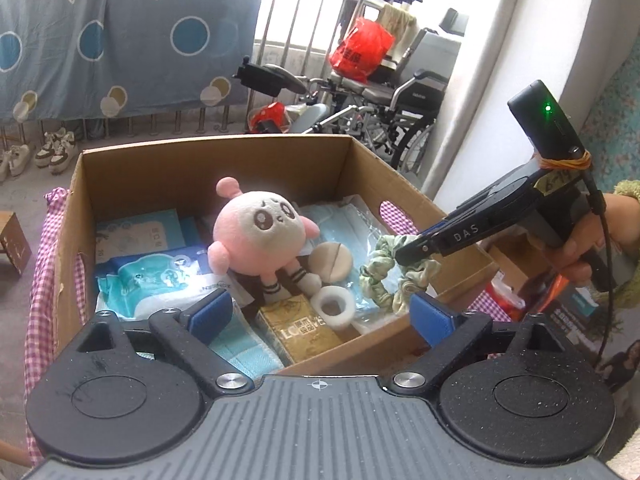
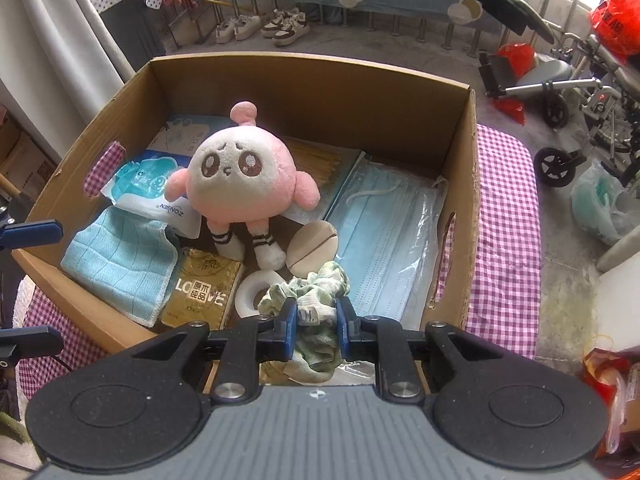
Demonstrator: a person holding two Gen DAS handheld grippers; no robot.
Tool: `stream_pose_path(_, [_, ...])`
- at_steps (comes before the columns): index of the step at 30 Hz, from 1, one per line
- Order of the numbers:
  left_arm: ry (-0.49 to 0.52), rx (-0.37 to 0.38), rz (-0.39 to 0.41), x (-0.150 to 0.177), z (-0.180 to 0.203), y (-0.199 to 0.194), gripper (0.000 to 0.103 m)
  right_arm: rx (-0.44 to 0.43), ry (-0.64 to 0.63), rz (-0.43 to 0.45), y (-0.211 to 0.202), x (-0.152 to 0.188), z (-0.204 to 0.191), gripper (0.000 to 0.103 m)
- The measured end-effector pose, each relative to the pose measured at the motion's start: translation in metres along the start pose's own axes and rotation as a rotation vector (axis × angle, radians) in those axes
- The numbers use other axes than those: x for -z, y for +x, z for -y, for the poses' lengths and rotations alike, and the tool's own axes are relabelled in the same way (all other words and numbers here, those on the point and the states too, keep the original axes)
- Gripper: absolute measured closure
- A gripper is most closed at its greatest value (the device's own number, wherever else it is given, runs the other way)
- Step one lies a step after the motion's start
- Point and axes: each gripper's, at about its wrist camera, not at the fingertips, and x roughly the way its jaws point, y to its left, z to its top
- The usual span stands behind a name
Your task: Organize soft objects
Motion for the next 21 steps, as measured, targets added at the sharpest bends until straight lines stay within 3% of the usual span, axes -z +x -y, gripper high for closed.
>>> stream_pose_path(3, [-0.036,0.007,0.015,0.003,-0.011,-0.005,0.006,0.0,0.013,-0.015,0.0,-0.003,0.0,0.081])
stream_pose_path(6, [-0.045,0.002,0.022,0.006,-0.017,-0.008,0.006,0.042,-0.022,-0.098,0.018,0.001,-0.005,0.076])
stream_pose_path(9, [-0.053,-0.003,0.02,0.007,-0.02,-0.01,0.006,0.119,-0.065,-0.157,0.031,0.007,-0.012,0.056])
stream_pose_path(13, [-0.056,0.0,0.036,0.011,-0.02,-0.017,0.004,0.168,-0.098,-0.085,0.015,0.004,-0.019,0.03])
stream_pose_path(19, [-0.056,-0.02,0.053,0.014,-0.015,-0.027,0.0,0.121,-0.025,0.058,-0.025,-0.001,-0.023,0.028])
stream_pose_path(21, [-0.057,-0.039,0.065,0.014,-0.012,-0.032,0.0,0.086,0.026,0.124,-0.044,0.004,-0.025,0.022])
